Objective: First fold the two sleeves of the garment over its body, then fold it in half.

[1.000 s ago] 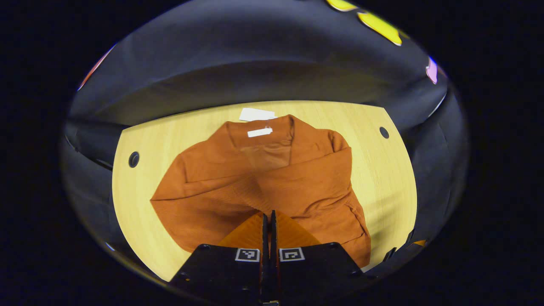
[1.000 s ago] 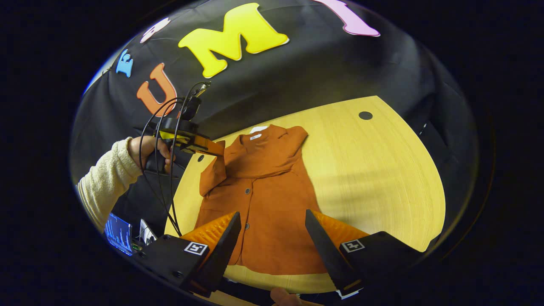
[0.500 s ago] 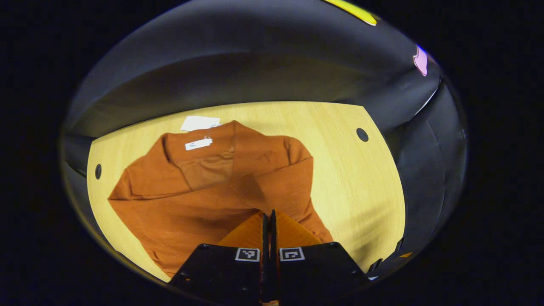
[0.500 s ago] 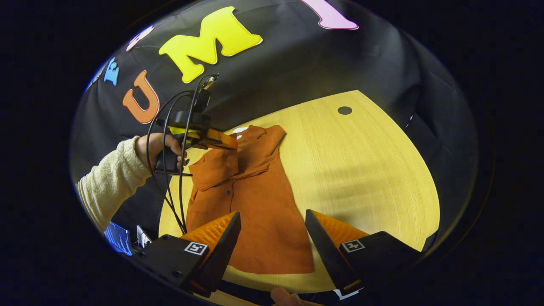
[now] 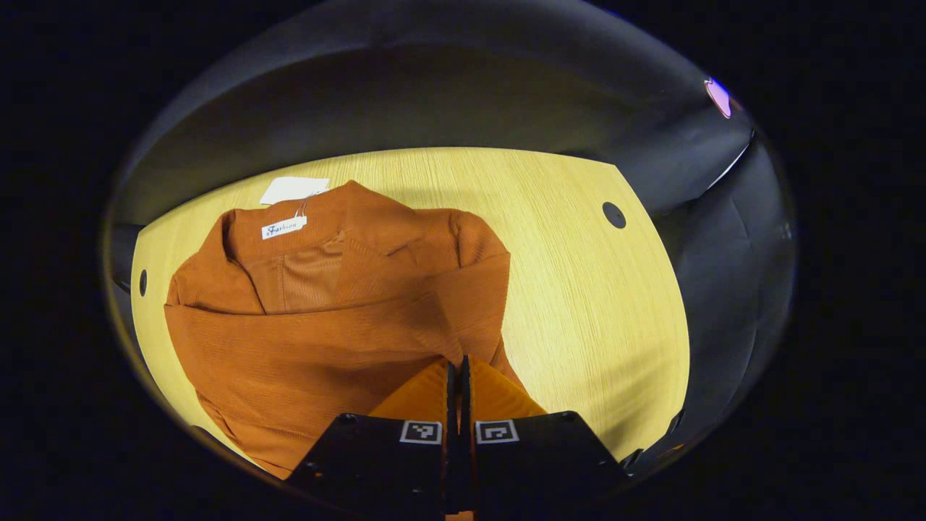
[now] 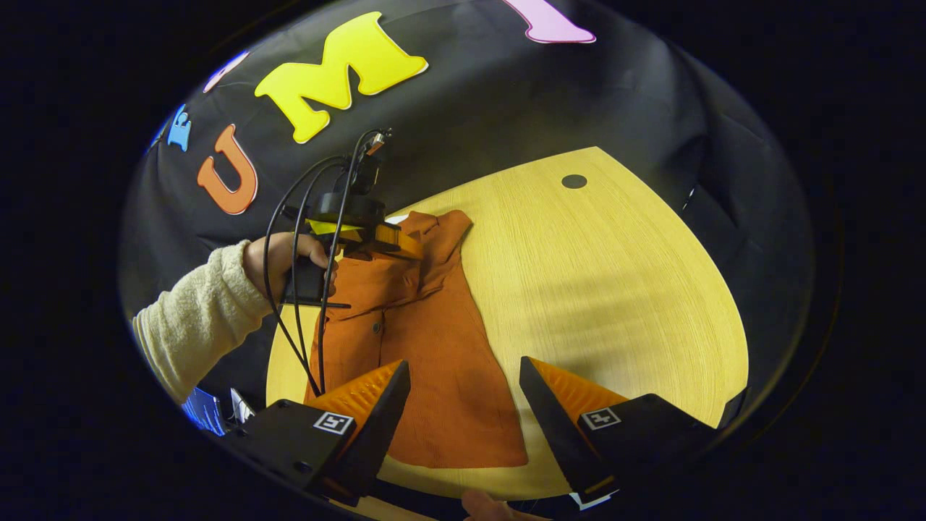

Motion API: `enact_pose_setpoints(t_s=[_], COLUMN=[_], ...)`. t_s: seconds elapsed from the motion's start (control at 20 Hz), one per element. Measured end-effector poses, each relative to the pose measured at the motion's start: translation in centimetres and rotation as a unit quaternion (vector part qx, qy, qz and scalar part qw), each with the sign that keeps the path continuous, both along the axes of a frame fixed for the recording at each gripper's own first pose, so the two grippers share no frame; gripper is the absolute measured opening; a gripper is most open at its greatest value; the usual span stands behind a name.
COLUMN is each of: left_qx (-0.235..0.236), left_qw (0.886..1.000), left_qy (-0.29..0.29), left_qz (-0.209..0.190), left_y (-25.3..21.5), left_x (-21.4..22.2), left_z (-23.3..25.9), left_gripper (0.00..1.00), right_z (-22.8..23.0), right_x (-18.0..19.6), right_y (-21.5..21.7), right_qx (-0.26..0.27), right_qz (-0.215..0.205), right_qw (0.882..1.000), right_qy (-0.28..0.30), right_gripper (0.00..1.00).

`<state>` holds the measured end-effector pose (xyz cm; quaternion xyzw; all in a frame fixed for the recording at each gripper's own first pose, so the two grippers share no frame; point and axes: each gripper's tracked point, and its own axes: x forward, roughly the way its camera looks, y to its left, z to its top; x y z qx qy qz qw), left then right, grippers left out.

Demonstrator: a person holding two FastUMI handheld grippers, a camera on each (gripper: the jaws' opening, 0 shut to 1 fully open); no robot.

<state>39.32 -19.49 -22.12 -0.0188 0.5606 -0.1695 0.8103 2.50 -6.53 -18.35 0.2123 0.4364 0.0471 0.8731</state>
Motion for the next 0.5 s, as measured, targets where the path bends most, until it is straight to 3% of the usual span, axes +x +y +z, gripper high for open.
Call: enact_pose_setpoints(t_s=[0.25, 0.5], left_qx=[-0.068, -0.097], left_qw=[0.997, 0.991], left_qy=[-0.014, -0.079], left_qz=[0.027, 0.036], left_y=[-1.0, 0.2], left_x=[-0.1, -0.6], left_z=[1.6, 5.3], left_gripper=[0.10, 0.76], right_z=[-0.4, 0.2], right_x=[-0.1, 0.3], right_y=[0.3, 1.7], right_qx=[-0.009, -0.006], right_qz=[0.005, 0.020], right_qw=[1.000, 1.000], right_qy=[0.004, -0.006], right_gripper=[0.98, 0.98])
